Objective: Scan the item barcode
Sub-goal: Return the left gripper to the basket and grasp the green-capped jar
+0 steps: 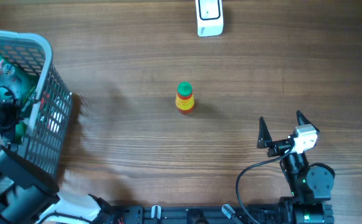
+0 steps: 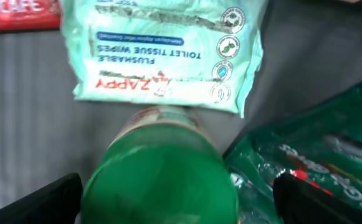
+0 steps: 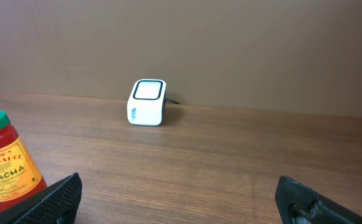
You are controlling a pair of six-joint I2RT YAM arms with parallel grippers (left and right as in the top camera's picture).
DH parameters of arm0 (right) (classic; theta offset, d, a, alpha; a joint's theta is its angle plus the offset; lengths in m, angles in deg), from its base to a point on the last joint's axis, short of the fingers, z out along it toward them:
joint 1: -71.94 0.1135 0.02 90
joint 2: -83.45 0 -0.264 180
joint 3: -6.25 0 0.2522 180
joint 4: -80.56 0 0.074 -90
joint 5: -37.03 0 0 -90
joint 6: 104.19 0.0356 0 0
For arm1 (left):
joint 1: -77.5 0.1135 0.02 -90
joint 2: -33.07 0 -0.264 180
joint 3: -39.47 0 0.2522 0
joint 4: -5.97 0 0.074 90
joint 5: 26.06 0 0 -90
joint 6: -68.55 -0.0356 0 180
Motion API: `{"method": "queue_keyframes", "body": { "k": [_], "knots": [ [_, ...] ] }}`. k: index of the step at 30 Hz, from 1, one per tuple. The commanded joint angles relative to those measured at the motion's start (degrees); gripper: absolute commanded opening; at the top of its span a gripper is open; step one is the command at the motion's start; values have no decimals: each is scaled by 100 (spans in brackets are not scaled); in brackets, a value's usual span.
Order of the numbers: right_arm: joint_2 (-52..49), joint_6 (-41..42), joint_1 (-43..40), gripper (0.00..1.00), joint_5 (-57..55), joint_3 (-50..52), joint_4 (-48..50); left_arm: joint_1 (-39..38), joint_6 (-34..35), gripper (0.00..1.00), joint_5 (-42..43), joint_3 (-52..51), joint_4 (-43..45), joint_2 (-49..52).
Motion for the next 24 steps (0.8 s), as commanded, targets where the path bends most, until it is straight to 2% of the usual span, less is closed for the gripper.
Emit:
{"method": "queue_keyframes", "body": {
  "k": [1,4,5,6,11,13,18,24],
  "knots": [
    [2,-70,33,100,-98,4,20,28,50,100,0,-63,107,299],
    [2,-70,33,100,-98,4,20,28,48,98,-2,-63,107,402],
    [2,-70,33,100,-98,4,20,28,7,91,-2,-63,103,404],
    [2,-70,33,100,-98,4,20,28,4,78,-2,-63,55,404],
    [2,-70,33,100,-98,4,17,35,4,54,-2,-50,-208,400],
    [2,-70,33,100,-98,4,17,35,4,51,-2,-28,-273,361],
    [2,-72,33,100,-98,4,20,35,4,51,101,448,-595,-26],
    [2,-68,33,100,-98,4,17,35,-13,50,1276,1657,-984,-787]
  ]
}}
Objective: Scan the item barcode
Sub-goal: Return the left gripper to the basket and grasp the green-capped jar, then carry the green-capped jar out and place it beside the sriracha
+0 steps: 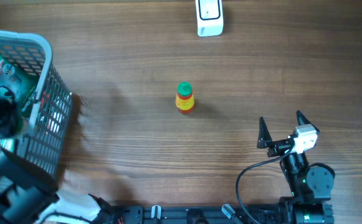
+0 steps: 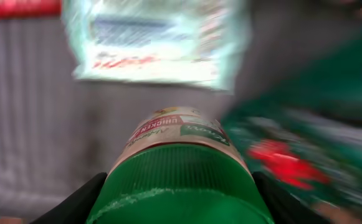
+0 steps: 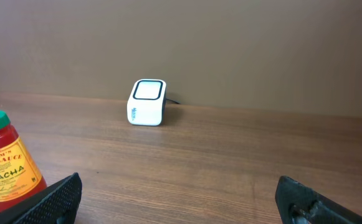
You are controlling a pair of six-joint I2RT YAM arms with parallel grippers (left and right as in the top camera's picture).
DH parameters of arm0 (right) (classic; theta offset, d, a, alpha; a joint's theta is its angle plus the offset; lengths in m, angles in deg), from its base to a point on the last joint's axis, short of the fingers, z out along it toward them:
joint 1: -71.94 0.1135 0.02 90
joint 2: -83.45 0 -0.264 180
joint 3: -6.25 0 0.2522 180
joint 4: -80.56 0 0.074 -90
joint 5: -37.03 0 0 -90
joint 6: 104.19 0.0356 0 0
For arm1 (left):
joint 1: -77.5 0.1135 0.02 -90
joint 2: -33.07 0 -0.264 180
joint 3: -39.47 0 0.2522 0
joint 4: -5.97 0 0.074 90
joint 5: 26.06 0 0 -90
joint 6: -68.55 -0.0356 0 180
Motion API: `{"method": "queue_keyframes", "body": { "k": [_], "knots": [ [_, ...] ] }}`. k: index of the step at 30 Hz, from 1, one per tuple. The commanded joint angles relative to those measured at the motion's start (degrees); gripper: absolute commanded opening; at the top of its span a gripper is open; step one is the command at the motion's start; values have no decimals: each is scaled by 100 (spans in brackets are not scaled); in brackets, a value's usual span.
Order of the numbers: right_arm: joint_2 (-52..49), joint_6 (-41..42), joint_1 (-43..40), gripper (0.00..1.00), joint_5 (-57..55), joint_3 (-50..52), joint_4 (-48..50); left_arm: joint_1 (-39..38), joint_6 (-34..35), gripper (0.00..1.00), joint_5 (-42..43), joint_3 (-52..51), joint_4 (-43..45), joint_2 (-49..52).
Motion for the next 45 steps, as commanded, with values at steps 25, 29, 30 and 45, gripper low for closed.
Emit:
{"method": "queue_keyframes", "body": {
  "k": [25,29,30,45],
  "knots": [
    [2,-68,33,100,-98,4,20,-6660,-968,50,1971,1207,1429,-2199],
    [2,-68,33,100,-98,4,20,-7844,-1488,50,1408,1207,1410,-1499],
    [2,-66,33,100,-98,4,17,-8078,-1545,51,1128,1207,1381,-1270],
    [2,-70,33,100,-98,4,20,-8808,-1838,50,280,1204,953,1641]
  ]
}}
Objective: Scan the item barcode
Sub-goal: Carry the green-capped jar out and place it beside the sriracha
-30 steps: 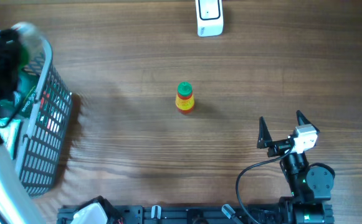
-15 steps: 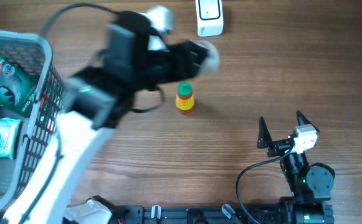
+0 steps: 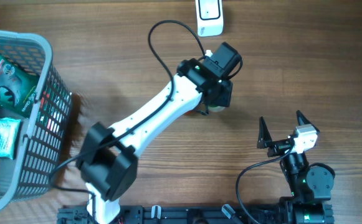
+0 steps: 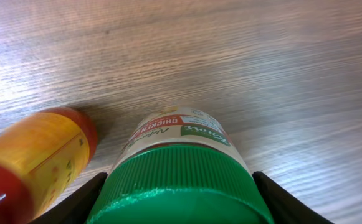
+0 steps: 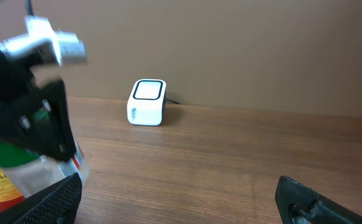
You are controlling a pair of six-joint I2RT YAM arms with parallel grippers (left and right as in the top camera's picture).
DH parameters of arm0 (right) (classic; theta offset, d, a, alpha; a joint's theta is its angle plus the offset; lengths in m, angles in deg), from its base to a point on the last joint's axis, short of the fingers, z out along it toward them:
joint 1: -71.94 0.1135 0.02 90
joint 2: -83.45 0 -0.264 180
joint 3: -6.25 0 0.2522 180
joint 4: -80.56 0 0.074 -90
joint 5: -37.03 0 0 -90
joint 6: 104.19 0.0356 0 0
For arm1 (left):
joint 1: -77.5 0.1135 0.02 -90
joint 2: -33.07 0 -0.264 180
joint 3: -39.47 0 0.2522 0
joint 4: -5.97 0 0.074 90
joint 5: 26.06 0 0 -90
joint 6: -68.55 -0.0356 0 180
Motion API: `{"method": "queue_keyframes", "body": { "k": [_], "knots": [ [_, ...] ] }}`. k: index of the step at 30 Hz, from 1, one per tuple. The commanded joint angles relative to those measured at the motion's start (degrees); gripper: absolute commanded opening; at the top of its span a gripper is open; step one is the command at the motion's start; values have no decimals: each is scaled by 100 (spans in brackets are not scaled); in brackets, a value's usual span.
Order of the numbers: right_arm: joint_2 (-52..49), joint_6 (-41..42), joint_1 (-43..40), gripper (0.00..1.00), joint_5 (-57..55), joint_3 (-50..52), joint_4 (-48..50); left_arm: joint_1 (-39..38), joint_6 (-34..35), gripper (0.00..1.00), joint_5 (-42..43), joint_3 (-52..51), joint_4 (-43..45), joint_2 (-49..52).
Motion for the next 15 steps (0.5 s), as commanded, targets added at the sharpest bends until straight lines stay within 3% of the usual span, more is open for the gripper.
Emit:
{"method": "queue_keyframes", "body": {
  "k": [1,10,15],
  "knots": [
    [2,-68,33,100,-98,4,17,-146,-109,50,-103,94,7,470],
    [2,-68,33,100,-98,4,20,-540,-111,52,-361,90,133,1067],
    [2,-68,33,100,-98,4,20,-603,-116,59,-673,125,103,1005]
  ]
}}
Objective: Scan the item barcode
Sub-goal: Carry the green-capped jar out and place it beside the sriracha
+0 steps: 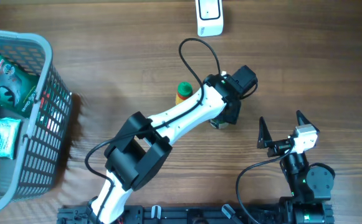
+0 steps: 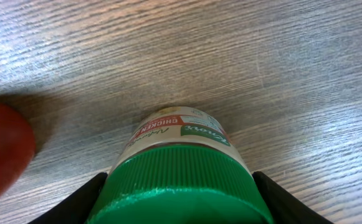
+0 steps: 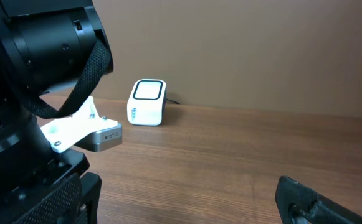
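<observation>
A jar with a green ribbed lid (image 2: 179, 186) and a Knorr chicken label is clamped in my left gripper (image 2: 179, 208), one black finger on each side of the lid. Its base is at the wooden table; I cannot tell whether it touches. From overhead the left gripper (image 1: 228, 112) covers nearly all of the jar, just right of a sriracha bottle (image 1: 184, 92). The white barcode scanner (image 1: 209, 17) stands at the far edge, also in the right wrist view as the scanner (image 3: 147, 101). My right gripper (image 1: 283, 132) rests open near the front right.
A grey mesh basket (image 1: 40, 134) at the left edge holds wipes and other packets. The sriracha bottle shows as a red blur (image 2: 0, 152) left of the jar. The left arm (image 3: 37, 118) fills the left of the right wrist view.
My left gripper, still holding the jar, has shifted from beside the sriracha bottle toward the right and front. The bottle is uncovered from above again. The right arm has not moved.
At first my left gripper was open around the green-lidded jar inside the basket. Then it was shut on the lid. Later it held the jar over the table's middle beside the sriracha bottle, and now a little right of that bottle, low at the table.
</observation>
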You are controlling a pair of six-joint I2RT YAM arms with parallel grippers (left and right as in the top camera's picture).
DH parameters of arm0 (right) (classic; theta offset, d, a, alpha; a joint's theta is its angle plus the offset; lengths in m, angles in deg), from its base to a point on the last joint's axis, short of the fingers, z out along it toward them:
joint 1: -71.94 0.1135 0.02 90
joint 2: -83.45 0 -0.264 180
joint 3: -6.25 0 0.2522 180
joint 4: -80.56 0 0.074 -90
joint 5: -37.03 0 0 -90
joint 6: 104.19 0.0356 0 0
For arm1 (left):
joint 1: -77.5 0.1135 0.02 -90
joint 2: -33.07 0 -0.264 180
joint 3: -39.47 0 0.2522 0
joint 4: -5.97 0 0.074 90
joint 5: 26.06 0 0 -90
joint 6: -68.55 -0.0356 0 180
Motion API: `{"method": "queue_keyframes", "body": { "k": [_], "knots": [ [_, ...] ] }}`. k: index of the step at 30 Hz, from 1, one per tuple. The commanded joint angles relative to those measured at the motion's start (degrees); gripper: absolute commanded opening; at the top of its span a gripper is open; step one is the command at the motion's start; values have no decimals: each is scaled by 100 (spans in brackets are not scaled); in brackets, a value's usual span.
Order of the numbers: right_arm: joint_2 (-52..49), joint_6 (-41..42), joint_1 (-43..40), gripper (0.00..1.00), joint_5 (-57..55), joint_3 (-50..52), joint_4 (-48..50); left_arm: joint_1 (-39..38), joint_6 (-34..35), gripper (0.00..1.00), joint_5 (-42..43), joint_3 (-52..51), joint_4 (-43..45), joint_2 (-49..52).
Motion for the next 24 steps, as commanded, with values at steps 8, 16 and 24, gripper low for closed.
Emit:
{"method": "queue_keyframes", "body": {
  "k": [8,16,24],
  "knots": [
    [2,-68,33,100,-98,4,20,-22,-245,80,-367,1084,-660,-387],
    [2,-70,33,100,-98,4,17,-4,-629,79,-857,1952,-1235,-1307],
    [2,-70,33,100,-98,4,17,472,-627,80,-1720,1952,-2260,-2767]
  ]
}}
